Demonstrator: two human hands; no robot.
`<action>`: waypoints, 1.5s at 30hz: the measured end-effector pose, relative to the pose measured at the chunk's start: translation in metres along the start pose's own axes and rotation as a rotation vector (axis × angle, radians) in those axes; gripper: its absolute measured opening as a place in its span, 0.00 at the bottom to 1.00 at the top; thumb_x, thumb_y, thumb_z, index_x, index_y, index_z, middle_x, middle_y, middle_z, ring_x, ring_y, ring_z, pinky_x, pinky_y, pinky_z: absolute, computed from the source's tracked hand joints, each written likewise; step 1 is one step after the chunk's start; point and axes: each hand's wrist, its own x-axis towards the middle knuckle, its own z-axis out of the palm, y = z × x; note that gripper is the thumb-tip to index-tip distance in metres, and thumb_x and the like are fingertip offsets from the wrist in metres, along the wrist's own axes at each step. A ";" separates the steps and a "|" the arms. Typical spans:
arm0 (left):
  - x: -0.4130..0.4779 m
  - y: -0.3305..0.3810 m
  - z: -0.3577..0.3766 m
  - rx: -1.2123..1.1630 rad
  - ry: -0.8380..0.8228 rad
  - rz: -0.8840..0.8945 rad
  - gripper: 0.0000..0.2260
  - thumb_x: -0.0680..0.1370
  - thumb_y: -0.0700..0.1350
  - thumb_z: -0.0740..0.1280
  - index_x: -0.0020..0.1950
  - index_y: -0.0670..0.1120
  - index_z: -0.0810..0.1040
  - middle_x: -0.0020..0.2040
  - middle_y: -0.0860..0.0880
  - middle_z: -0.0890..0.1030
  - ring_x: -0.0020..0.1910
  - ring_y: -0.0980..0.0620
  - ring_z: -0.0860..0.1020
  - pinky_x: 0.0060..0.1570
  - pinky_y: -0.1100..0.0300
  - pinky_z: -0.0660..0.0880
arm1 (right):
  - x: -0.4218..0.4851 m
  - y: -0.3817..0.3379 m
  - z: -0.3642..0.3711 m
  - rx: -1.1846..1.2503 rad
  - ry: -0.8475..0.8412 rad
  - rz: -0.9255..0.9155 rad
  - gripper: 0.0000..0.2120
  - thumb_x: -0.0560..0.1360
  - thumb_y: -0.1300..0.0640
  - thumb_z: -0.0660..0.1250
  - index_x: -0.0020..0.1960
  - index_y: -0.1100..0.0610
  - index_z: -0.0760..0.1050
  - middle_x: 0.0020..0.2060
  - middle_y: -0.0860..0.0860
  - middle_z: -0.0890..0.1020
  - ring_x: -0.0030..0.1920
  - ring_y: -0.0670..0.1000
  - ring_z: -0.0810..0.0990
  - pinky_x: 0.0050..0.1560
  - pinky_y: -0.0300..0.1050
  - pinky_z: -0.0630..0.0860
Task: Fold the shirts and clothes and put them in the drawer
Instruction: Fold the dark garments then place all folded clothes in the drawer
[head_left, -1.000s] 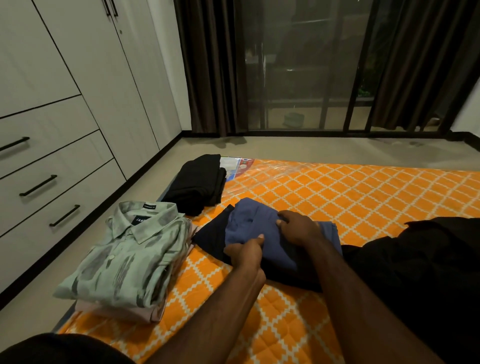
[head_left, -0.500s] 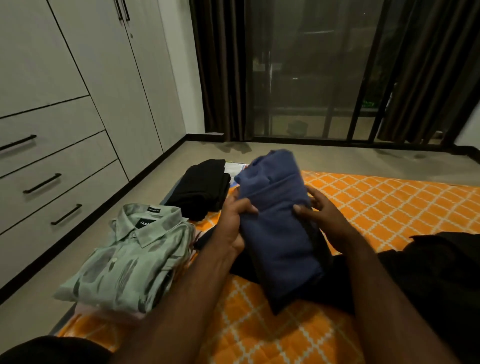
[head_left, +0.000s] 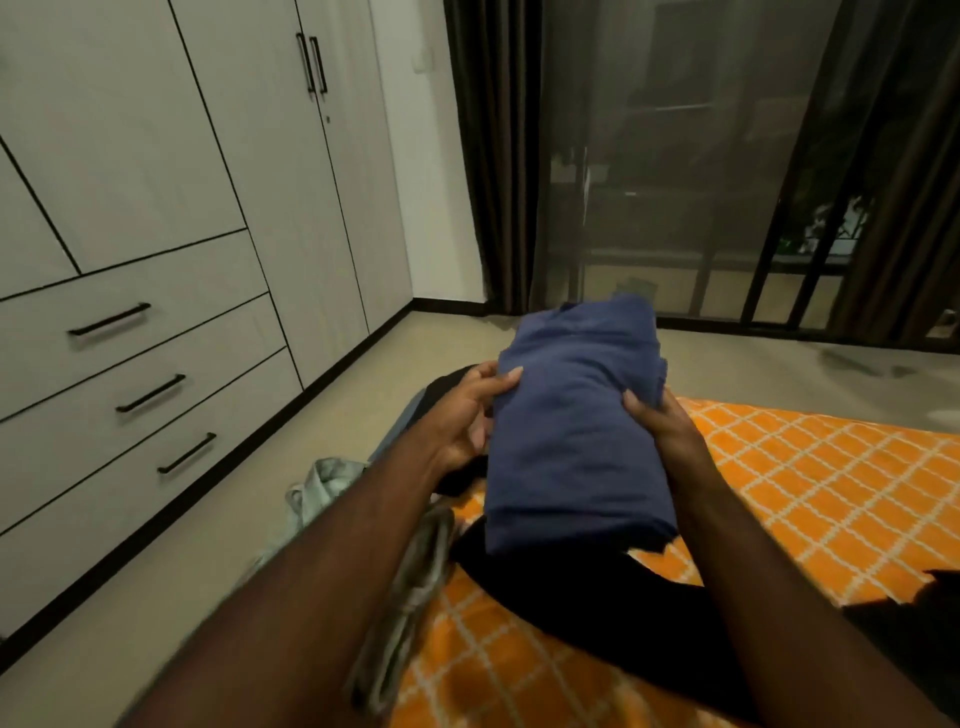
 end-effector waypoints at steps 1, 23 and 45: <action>0.007 0.006 -0.007 0.041 -0.043 -0.065 0.28 0.76 0.49 0.76 0.73 0.44 0.74 0.65 0.42 0.81 0.64 0.42 0.80 0.66 0.41 0.75 | 0.016 -0.004 0.014 0.034 -0.019 -0.005 0.18 0.78 0.61 0.68 0.68 0.55 0.75 0.61 0.57 0.84 0.57 0.58 0.85 0.49 0.52 0.84; 0.155 -0.016 -0.189 1.334 0.271 0.223 0.28 0.80 0.57 0.69 0.76 0.47 0.68 0.72 0.41 0.74 0.70 0.39 0.73 0.64 0.53 0.70 | 0.160 0.165 0.077 -1.134 -0.046 0.115 0.33 0.80 0.45 0.69 0.81 0.53 0.63 0.77 0.54 0.69 0.75 0.59 0.70 0.73 0.51 0.68; -0.062 -0.164 0.086 1.389 -0.027 0.376 0.22 0.82 0.47 0.64 0.76 0.50 0.67 0.71 0.45 0.72 0.70 0.44 0.71 0.66 0.43 0.71 | -0.103 0.023 -0.059 -1.862 -0.009 0.314 0.31 0.78 0.32 0.61 0.76 0.47 0.66 0.71 0.57 0.71 0.69 0.61 0.74 0.67 0.60 0.71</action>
